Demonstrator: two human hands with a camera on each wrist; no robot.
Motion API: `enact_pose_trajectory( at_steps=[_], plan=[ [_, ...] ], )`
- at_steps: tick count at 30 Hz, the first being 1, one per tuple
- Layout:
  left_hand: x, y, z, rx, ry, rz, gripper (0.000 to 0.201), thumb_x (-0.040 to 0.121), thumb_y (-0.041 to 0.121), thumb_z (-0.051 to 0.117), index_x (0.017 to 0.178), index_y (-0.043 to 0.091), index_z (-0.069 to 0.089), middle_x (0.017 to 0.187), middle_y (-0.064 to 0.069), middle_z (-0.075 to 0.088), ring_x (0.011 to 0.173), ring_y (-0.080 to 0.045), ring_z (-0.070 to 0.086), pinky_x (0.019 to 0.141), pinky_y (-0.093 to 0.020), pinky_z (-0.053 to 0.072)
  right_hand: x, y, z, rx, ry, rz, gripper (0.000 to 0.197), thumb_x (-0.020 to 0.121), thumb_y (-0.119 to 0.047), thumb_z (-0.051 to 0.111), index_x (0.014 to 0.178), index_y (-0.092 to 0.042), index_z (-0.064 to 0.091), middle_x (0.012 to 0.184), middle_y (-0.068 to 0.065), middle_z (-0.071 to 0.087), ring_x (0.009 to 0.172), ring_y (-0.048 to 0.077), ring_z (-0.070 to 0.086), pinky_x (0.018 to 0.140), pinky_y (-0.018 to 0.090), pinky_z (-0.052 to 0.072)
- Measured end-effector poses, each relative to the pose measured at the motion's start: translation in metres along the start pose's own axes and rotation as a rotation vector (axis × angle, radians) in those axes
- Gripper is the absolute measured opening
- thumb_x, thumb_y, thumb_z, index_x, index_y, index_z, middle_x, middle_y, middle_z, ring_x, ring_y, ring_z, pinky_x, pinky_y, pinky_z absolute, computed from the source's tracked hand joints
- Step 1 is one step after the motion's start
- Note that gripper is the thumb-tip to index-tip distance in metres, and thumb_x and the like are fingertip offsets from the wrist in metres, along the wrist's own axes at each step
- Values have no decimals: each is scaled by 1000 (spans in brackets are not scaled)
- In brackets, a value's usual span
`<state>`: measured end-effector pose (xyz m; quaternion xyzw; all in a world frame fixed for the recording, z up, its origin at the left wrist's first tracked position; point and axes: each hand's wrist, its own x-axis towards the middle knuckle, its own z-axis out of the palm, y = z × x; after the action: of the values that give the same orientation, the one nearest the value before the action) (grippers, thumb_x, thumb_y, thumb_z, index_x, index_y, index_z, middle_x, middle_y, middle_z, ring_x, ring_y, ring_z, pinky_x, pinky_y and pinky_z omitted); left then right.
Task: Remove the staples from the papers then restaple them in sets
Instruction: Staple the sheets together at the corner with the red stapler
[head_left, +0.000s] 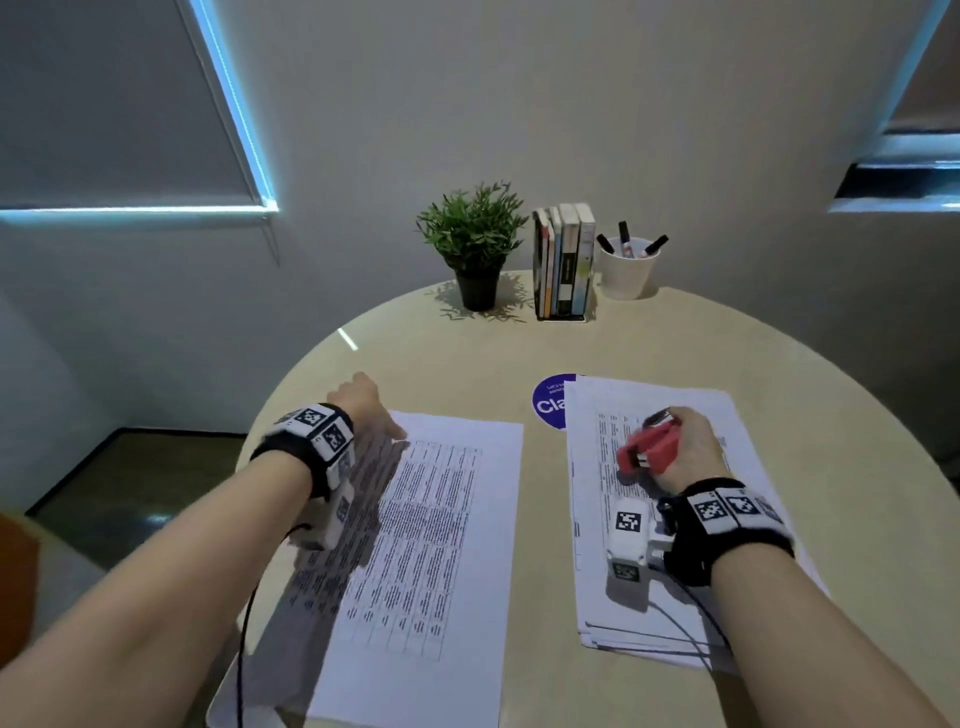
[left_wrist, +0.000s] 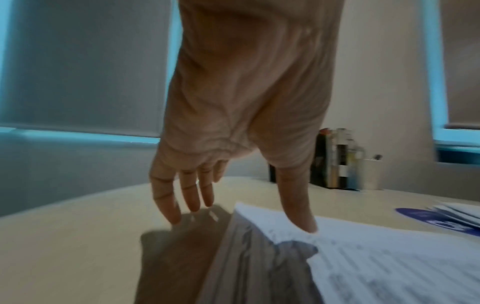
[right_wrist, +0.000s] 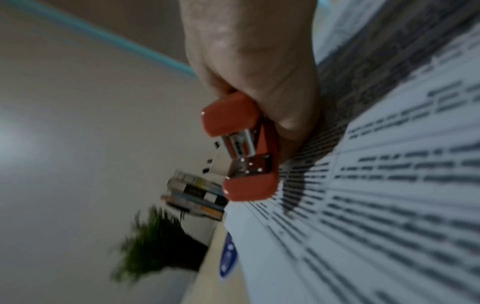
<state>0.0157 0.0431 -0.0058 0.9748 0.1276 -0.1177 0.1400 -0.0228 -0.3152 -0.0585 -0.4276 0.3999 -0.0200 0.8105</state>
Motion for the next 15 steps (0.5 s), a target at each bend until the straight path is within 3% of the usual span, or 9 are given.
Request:
enact_pose_trajectory(
  at_steps=[3,5,8,15],
  plan=[
    [9,-26,7,49,-61,27,99,65,44,85,142,9,32,139,-15,44,127,-34,45,101,-44,43,4,6,0,-74,46,-18,43,79,-35,62,112,-7,59,94,13,68,80,31,66,60,54,55],
    [15,-33,10,80,-91,98,97,66,43,85,145,20,34,141,-13,39,130,-34,40,106,-48,39,8,6,-1,-118,33,-15,47,79,-36,62,117,-9,59,98,13,69,77,30,67,63,56,54],
    [21,-34,8,123,-119,159,87,65,44,85,138,29,41,134,-11,45,125,-32,42,105,-49,39,14,5,-4,-149,40,-30,50,81,-36,61,124,-11,55,93,11,68,67,27,67,64,54,53],
    [25,-29,5,189,-121,167,94,63,47,85,138,18,36,138,-8,41,129,-30,39,104,-47,39,8,4,1,-166,88,-67,34,86,-30,61,114,-13,52,91,13,67,64,26,67,55,52,53]
  ],
)
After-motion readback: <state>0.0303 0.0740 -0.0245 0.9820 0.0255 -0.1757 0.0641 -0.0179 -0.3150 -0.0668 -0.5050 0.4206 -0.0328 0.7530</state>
